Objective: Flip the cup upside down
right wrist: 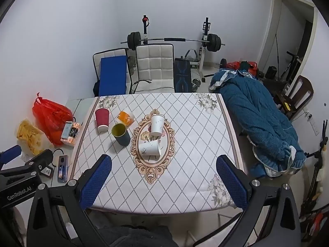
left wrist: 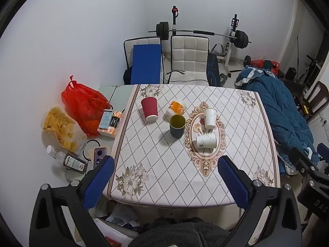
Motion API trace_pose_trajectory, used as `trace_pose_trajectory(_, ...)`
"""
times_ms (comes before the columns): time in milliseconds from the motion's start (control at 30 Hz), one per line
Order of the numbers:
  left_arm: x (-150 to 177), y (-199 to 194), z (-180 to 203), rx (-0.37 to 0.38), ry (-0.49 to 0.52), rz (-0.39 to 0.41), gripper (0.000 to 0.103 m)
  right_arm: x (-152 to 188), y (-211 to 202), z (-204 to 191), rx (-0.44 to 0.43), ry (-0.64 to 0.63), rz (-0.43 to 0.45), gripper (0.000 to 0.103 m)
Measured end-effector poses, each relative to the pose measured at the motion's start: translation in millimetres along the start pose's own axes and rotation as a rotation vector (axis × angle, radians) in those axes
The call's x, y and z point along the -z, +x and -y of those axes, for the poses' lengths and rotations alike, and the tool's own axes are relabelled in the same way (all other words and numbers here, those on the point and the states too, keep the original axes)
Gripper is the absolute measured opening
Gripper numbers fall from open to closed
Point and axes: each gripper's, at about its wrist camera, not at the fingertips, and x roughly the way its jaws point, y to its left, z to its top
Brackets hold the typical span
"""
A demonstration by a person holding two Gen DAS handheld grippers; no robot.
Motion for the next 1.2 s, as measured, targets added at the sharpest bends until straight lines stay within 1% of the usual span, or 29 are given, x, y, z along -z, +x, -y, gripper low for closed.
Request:
trace_pose_trajectory(100, -1, 0, 0, 0.001, -0.001, 0.001, 0.103, -3, -7, 1, 0.000, 0.000, 0.004, 0.103)
trace_pose_trajectory(367, 0, 1, -1, 0.000, 0.001, 0.001, 0.103, -8, -10, 2, -0.004, 0.004, 0.010, 0.103)
trace_pose_trajectory(400, 1, -4, -8, -0.002, 0.001, 0.003, 0.103, -8, -10, 2, -0.004, 0.005, 0.011, 0.103)
trace_pose_trajectory(833, -2, -6, -2, -0.007, -0.004, 0.020, 0.103, -11, -10, 1, -0.016, 0.005, 0.011, 0.103)
trace_pose_trajectory(967, -2, -5, -2, -0.009, -0.001, 0.002, 0.103, -12, -10, 2, -0.020, 0.005, 0.010, 0.103)
trace_pose_trajectory(1200, -2, -5, 4, -0.013, -0.001, 0.002, 0.103, -12, -11, 2, -0.028, 0.007, 0.004, 0.103)
